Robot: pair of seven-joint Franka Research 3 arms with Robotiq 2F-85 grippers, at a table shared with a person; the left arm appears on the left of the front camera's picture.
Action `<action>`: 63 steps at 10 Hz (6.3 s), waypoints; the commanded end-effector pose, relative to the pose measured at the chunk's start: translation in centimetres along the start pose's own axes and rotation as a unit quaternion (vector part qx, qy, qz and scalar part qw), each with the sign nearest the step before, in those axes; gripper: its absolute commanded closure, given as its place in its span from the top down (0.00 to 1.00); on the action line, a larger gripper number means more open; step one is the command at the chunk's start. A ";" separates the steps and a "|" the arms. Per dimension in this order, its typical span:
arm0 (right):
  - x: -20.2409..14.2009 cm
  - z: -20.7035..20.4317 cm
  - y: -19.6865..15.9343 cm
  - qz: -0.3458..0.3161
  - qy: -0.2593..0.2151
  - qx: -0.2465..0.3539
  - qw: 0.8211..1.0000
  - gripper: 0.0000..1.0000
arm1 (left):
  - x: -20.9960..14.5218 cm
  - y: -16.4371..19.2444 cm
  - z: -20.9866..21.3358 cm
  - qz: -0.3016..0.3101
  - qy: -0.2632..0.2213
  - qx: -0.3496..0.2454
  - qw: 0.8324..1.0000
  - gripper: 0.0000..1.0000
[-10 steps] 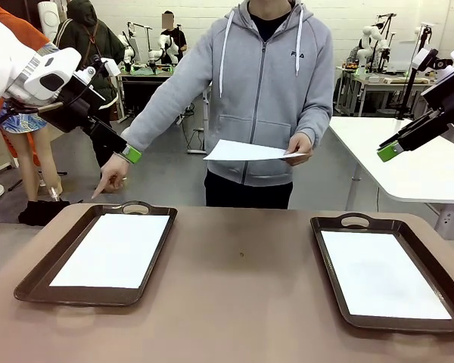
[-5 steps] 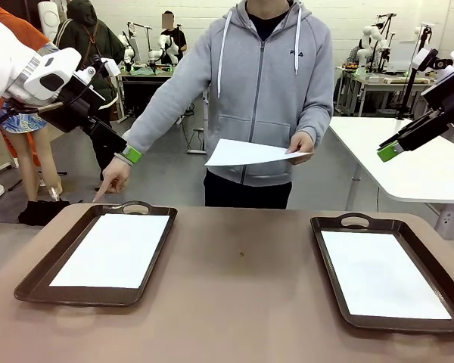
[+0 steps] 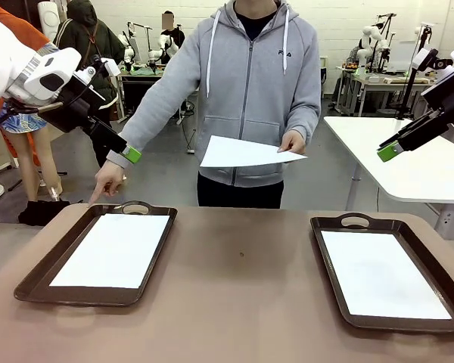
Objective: Sort the A4 documents.
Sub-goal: Receive the A4 Paper.
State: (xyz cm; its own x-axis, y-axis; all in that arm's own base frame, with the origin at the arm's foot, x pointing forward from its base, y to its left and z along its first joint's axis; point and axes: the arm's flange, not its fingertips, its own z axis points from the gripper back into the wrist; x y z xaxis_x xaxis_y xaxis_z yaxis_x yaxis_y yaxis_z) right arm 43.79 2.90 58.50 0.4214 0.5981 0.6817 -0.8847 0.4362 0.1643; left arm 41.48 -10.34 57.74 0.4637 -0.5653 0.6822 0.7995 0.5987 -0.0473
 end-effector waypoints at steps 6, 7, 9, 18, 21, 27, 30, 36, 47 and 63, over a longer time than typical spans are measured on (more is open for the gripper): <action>0.0 -0.1 -0.1 0.000 -0.006 0.006 1.000 1.00 | 0.0 0.0 0.1 0.000 -0.001 0.000 1.000 1.00; 0.0 -0.1 -0.1 0.000 -0.006 0.006 1.000 1.00 | 0.0 0.0 0.1 0.000 -0.001 0.000 1.000 1.00; 0.0 -0.1 -0.1 0.000 -0.006 0.006 1.000 1.00 | 0.0 0.0 0.1 0.000 -0.001 0.000 1.000 1.00; -0.3 -0.6 -0.9 -0.030 0.010 0.010 0.999 1.00 | 0.0 0.0 0.1 0.000 -0.001 0.000 1.000 1.00; -0.6 -1.0 -0.8 -0.017 0.009 0.006 1.000 1.00 | 0.0 0.0 0.1 0.000 -0.001 0.000 1.000 1.00; -0.6 -1.0 -0.8 -0.017 0.009 0.006 1.000 1.00 | 0.7 1.3 2.0 0.099 -0.020 0.018 0.995 1.00; -0.6 -1.0 -0.8 -0.017 0.009 0.006 1.000 1.00 | 2.0 2.8 1.0 0.177 -0.004 -0.003 0.984 1.00; -0.6 -1.0 -0.8 -0.017 0.009 0.006 1.000 1.00 | 5.2 7.5 -5.7 0.313 -0.014 -0.123 0.942 1.00; -0.6 -1.0 -0.8 -0.017 0.009 0.006 1.000 1.00 | 8.0 8.3 -16.6 0.418 -0.025 -0.261 0.870 1.00; -0.6 -1.0 -0.8 -0.017 0.009 0.006 1.000 1.00 | 8.5 7.8 -16.3 0.482 -0.026 -0.408 0.775 1.00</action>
State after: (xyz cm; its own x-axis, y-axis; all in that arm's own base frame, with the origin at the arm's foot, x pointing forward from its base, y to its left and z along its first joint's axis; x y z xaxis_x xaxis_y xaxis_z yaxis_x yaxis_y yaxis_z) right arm 44.47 2.70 57.26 0.4556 0.5955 0.6617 -0.8712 0.4509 0.1941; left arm 57.16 -19.81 50.88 0.9945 -0.0349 0.0989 0.1034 0.1737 -0.9793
